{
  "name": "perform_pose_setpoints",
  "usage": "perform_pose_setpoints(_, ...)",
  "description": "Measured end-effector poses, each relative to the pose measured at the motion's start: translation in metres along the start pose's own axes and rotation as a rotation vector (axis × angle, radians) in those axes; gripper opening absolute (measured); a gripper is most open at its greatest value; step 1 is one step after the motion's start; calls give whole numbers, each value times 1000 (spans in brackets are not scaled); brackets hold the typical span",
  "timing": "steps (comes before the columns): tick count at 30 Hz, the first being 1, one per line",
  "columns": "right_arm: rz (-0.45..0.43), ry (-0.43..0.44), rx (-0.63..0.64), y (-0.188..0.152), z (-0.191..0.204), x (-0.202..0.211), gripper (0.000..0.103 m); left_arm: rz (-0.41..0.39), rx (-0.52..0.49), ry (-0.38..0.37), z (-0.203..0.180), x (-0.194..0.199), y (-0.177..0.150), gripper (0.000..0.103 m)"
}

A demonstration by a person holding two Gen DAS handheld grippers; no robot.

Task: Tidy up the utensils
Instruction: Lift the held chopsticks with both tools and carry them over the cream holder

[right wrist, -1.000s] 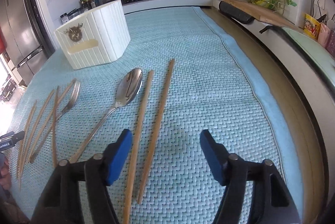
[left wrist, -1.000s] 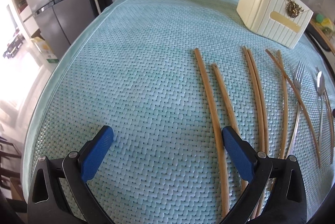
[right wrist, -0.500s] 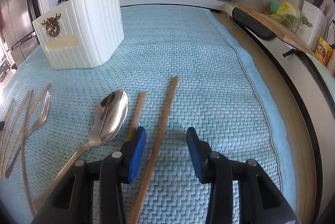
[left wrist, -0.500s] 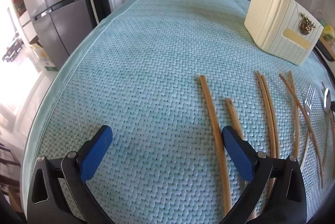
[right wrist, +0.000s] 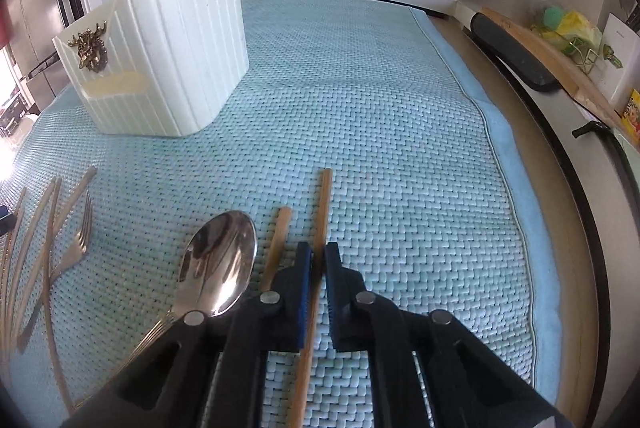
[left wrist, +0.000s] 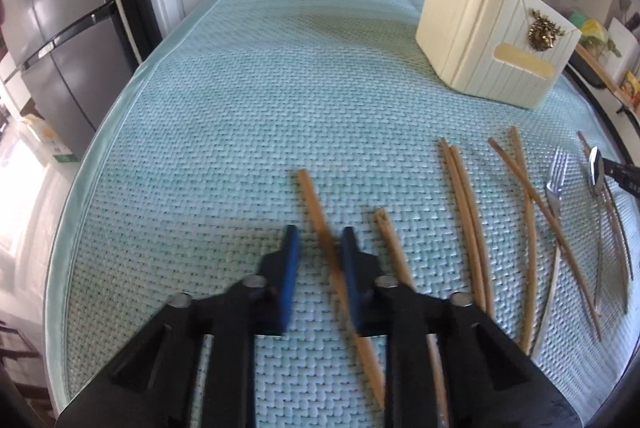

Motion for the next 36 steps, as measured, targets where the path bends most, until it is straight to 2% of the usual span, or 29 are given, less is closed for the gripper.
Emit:
perform_pose_setpoints(6,-20,69,-68,11,-10,-7,6,-18,46,-56,-3,4,3,4)
perform_pose_setpoints(9,-55,120,-117,12,-15,6,6,-72,77,-87,-2,26,10,4)
perform_pose_setpoints(16,-194,202,-161,23,-14,68,6,-190,103,-196,-15,94,33,4)
perform_pose_setpoints(26,-417,225,-105,39,0,177,6,-338,66,-317,-40,183,46,4)
perform_pose_setpoints(32,-496,243,-97,38,6,215,6,-372,51,-364,-51,209,52,4)
perform_pose_setpoints(36,-536,264,-82,44,14,230,6,-361,58,-403,-59,213,58,4)
Point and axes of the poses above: each gripper's, at about its wrist camera, not at the fingertips, and x roughly against the way its jaws point, z to its left, y to its top, the point moved 10 cm from there along -x, roughly the way its jaws point, and after that the axes turned 11 degrees about x, right-handed, at the moved point
